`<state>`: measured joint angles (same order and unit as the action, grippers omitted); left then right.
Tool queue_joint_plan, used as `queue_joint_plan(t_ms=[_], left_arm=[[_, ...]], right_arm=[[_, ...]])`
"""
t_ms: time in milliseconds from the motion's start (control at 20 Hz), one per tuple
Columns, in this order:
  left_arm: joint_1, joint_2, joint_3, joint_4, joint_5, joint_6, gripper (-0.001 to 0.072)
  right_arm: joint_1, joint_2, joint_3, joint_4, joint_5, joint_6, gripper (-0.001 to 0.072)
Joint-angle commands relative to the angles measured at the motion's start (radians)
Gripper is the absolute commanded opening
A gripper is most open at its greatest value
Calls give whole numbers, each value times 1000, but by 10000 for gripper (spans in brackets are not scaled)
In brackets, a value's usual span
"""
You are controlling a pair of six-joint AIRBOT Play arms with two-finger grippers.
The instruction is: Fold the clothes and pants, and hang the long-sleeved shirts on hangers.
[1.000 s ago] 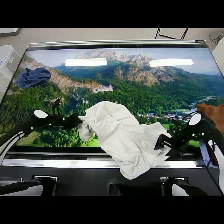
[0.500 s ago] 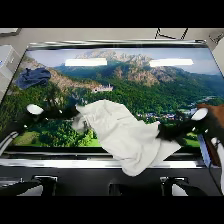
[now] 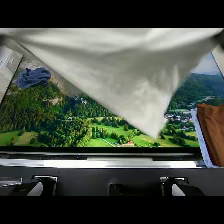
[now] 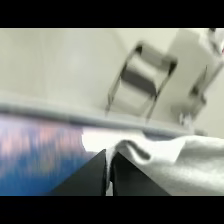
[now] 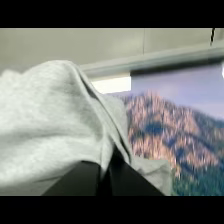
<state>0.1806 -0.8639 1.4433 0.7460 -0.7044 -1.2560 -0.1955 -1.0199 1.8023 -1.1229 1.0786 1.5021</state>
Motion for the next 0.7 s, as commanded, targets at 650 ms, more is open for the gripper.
queue_joint_plan(t_ms=[650], left_arm=[[42, 144, 182, 96, -4, -1, 18]], right_arm=[[0, 57, 143, 29, -483, -5, 48]])
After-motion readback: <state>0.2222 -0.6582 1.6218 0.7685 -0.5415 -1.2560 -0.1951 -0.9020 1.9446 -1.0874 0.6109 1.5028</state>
